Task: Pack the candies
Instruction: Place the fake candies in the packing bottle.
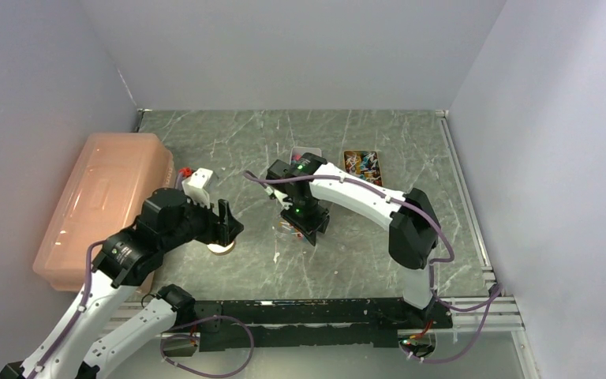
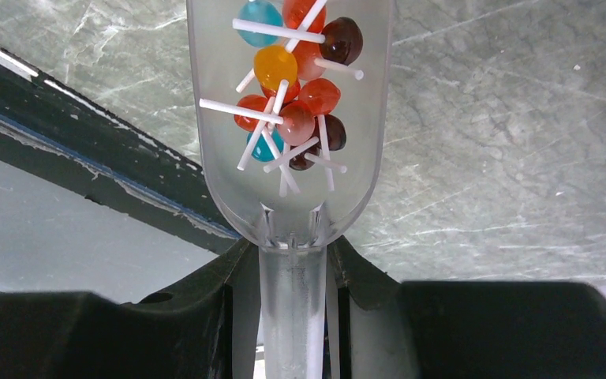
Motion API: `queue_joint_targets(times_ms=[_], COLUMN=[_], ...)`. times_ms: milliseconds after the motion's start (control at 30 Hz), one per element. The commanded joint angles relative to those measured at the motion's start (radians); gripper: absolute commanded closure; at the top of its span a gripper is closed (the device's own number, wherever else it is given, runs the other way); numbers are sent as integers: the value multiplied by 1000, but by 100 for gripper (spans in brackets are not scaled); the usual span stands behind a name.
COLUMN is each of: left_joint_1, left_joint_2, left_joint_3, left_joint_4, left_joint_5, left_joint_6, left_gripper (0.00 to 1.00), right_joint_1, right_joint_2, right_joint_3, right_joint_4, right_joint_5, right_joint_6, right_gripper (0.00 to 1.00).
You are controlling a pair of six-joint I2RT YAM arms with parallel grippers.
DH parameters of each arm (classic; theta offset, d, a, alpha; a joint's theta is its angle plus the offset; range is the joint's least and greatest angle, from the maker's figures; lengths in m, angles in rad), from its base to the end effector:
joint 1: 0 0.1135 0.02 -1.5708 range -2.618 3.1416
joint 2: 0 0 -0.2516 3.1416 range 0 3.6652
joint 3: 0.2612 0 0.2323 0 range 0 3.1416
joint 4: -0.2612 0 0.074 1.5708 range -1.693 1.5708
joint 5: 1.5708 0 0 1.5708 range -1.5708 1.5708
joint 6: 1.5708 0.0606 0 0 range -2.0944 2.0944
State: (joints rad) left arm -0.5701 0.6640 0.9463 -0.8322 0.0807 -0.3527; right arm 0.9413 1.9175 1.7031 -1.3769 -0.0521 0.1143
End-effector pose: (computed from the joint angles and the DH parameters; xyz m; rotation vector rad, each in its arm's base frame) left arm 0.1112 -0.0771 0.3184 0.2860 2.1655 -0.6233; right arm 0.1945 0.2725 0.2265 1.2437 -2.8365 -0.0537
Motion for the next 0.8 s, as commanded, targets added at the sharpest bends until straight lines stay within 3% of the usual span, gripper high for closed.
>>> queue_joint_targets(times_ms=[0, 333, 767], left_joint_1=[-3, -3, -3], left_joint_2=[-18, -35, -65], left_joint_3=[0, -1, -3], left_joint_4=[30, 33, 35], left_joint_5=[21, 37, 45], left_joint_6=[7, 11, 11], left_gripper=[23, 23, 22], right_joint_1=[5, 5, -13], right_joint_2=[-7, 10, 8], right_joint_3=[52, 130, 110], right_joint_4=[-77, -121, -122], right_joint_5=[14, 4, -113], right_joint_6=[48, 107, 138], right_gripper=[100, 100, 100])
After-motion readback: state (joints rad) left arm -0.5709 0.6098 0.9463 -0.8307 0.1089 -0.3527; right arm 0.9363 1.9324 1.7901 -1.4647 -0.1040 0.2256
